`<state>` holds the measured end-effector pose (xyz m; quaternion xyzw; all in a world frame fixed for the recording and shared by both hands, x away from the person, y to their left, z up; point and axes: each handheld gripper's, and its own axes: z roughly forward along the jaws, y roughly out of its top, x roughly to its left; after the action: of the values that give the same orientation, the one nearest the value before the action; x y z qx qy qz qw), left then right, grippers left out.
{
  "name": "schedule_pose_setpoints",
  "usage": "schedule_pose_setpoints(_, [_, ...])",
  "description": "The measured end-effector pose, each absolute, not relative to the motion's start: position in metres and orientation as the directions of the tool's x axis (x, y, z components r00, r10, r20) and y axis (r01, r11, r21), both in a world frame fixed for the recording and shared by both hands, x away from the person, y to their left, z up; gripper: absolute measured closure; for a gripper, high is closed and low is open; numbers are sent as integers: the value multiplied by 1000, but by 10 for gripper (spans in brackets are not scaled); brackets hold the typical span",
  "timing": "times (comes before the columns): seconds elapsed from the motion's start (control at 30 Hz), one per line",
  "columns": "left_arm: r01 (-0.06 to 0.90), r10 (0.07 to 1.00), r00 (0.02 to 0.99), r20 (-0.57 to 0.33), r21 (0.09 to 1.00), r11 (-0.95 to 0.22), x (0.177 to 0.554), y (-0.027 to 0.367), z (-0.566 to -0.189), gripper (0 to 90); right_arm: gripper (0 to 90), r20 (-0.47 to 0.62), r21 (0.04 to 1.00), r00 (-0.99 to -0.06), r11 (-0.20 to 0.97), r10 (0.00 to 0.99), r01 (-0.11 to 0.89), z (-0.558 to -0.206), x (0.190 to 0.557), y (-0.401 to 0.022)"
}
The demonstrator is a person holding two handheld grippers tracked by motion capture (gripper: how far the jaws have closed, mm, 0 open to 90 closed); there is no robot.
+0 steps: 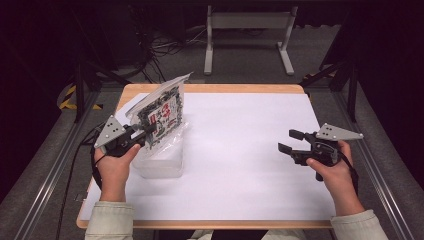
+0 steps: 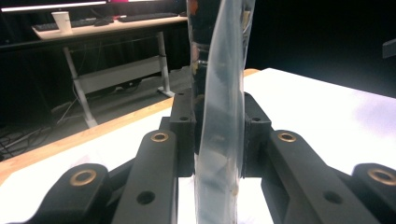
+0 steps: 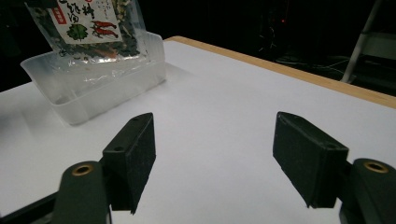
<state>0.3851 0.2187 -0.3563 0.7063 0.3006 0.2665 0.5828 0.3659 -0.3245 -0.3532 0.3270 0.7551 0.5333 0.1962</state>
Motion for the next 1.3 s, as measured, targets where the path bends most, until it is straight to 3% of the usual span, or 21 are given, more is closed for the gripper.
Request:
schedule_pose_setpoints(1.03, [212,747,664,-39,967,-138,389,232,-381,731,290,60,932,-708,214,704,292,-356,367,-326])
schedule_pose_setpoints(1.3, [274,749,654,-103,956,-108,393,237,-388,731,287,63,931,-706,214,705,297,-357,368,-325])
